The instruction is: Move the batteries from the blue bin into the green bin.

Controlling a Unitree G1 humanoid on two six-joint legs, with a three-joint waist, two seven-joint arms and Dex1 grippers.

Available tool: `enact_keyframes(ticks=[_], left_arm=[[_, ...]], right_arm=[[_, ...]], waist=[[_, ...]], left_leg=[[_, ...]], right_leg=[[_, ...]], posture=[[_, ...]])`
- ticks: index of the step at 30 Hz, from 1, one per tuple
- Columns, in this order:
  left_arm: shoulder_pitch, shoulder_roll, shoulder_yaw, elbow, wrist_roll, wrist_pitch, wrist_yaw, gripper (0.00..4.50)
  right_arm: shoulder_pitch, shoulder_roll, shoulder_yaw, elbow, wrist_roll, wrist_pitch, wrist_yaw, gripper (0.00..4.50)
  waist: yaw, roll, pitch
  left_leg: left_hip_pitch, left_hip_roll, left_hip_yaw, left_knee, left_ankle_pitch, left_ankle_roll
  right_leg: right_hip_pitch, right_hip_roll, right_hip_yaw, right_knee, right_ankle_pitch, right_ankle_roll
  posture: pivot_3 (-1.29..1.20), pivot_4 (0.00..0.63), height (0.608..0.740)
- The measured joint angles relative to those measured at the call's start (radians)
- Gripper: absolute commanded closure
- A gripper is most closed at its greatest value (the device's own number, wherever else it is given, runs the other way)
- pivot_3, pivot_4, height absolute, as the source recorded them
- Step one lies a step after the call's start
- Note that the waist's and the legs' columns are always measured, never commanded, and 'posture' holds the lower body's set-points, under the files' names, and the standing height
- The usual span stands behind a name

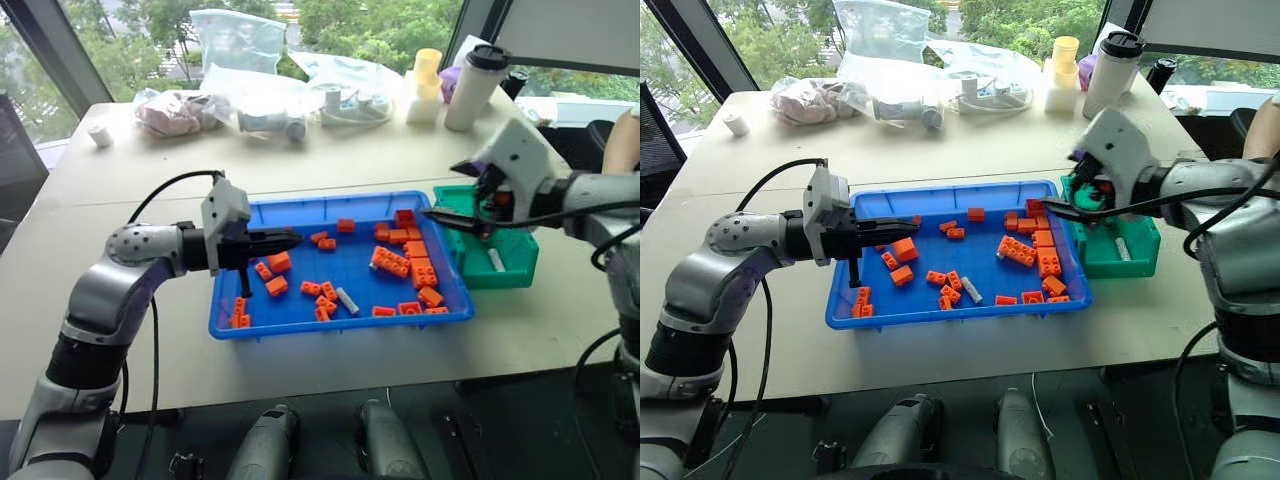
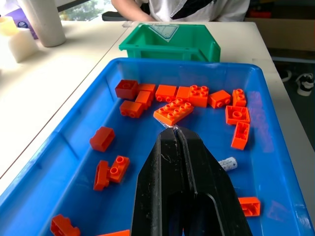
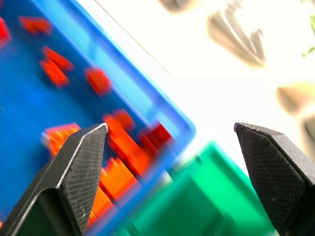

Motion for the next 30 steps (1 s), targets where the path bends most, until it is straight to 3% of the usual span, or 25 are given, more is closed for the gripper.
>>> enact_keyframes(ticks=[5,10,23,26,30], left_arm=[[0.002,-0.001,0.001,-0.001,0.003,0.003,0.002,4.50],[0.015,-0.006,0.002,-0.019,0.002,0.007,0.012,4.50],[0.071,-0.004,0.016,-0.077,0.002,0.032,0.066,4.50],[0.076,-0.004,0.016,-0.079,0.002,0.032,0.070,4.50],[0.076,-0.004,0.016,-0.079,0.002,0.032,0.070,4.50]], right_arm=[[0.003,0.038,0.230,-0.004,0.030,0.073,0.028,0.19],[-0.070,0.042,0.376,0.096,0.015,0.043,0.091,0.19],[-0.134,0.081,0.581,0.199,-0.110,-0.053,0.161,0.19],[-0.141,0.079,0.623,0.205,-0.178,-0.105,0.155,1.09],[-0.144,0.081,0.632,0.219,-0.222,-0.145,0.153,3.05]], waist=[[0.015,0.000,0.000],[0.017,0.000,0.000],[0.018,0.000,0.000],[0.018,0.000,0.000],[0.018,0.000,0.000]], left_leg=[[-0.001,-0.003,0.001,0.004,0.000,0.001],[-0.001,-0.003,0.001,0.004,0.000,0.001],[-0.001,-0.003,0.000,0.004,0.000,0.001],[-0.001,-0.003,0.000,0.004,0.000,0.001],[-0.001,-0.003,0.000,0.004,0.000,0.001]], right_leg=[[0.000,-0.002,0.000,0.000,0.000,0.000],[0.000,-0.002,-0.001,0.000,0.000,0.000],[0.000,-0.001,-0.001,0.000,0.000,0.000],[0.000,-0.001,-0.001,0.000,0.000,0.000],[0.000,-0.001,-0.001,0.000,0.000,0.000]], posture=[[0.00,0.150,0.740],[0.00,0.150,0.740],[0.00,0.150,0.740],[0.00,0.150,0.740],[0.00,0.150,0.740]])
